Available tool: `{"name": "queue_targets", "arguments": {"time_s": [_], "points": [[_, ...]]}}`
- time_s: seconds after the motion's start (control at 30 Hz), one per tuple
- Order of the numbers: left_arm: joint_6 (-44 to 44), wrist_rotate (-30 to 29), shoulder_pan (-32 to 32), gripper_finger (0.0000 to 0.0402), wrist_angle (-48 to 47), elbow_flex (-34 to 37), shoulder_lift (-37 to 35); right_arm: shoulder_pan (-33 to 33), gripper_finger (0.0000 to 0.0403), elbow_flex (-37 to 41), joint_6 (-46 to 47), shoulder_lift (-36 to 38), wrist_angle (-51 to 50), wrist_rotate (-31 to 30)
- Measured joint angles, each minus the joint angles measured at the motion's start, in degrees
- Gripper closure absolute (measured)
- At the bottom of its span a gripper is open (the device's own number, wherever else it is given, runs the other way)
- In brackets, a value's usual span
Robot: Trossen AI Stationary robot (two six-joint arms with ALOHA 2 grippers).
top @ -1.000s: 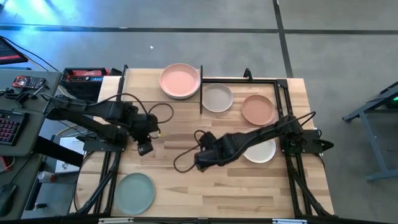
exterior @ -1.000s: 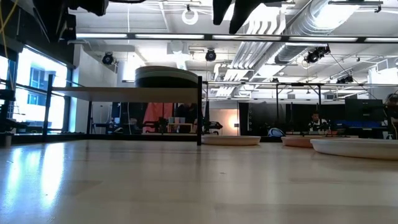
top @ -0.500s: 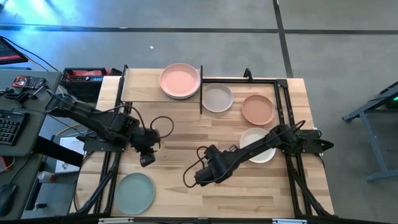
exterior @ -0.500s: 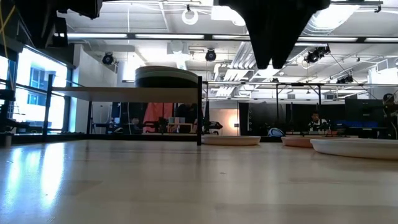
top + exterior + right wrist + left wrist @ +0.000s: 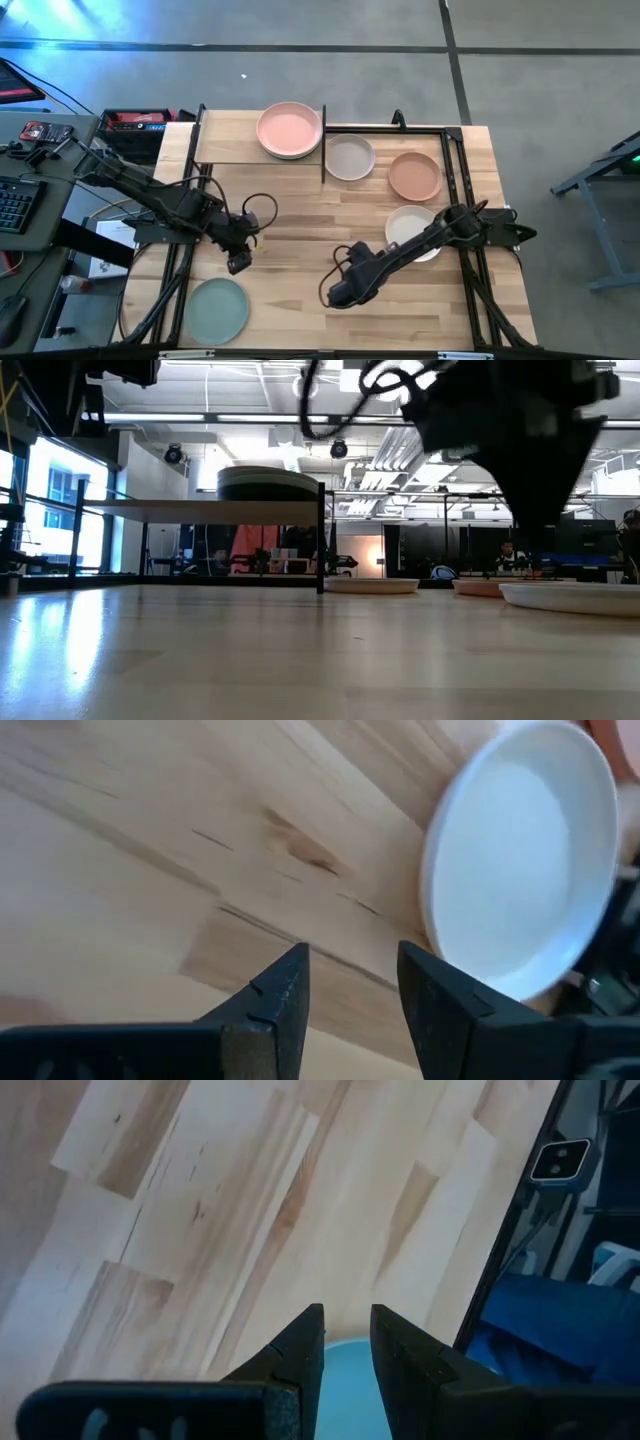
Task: Place and stack plates onto a shelf
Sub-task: Put the bottom white plate on the shelf
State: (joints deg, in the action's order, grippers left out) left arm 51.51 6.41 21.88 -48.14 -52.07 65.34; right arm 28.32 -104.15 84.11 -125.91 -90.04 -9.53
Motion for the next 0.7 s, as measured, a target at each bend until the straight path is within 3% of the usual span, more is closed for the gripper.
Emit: {"name": "queue_targets", "arguments": {"time_s": [0.27,0.7], "points": [[0.5,-2.7,0.0,0.0328,0.0,0.0,0.0,0.7,0.0274,6.1,1.0,0.0,0.0,3.8],[0.4,-2.7,0.0,0.0328,0.0,0.0,0.0,0.1,0.0274,12.4,0.2,0.0,0.1,3.1]]}}
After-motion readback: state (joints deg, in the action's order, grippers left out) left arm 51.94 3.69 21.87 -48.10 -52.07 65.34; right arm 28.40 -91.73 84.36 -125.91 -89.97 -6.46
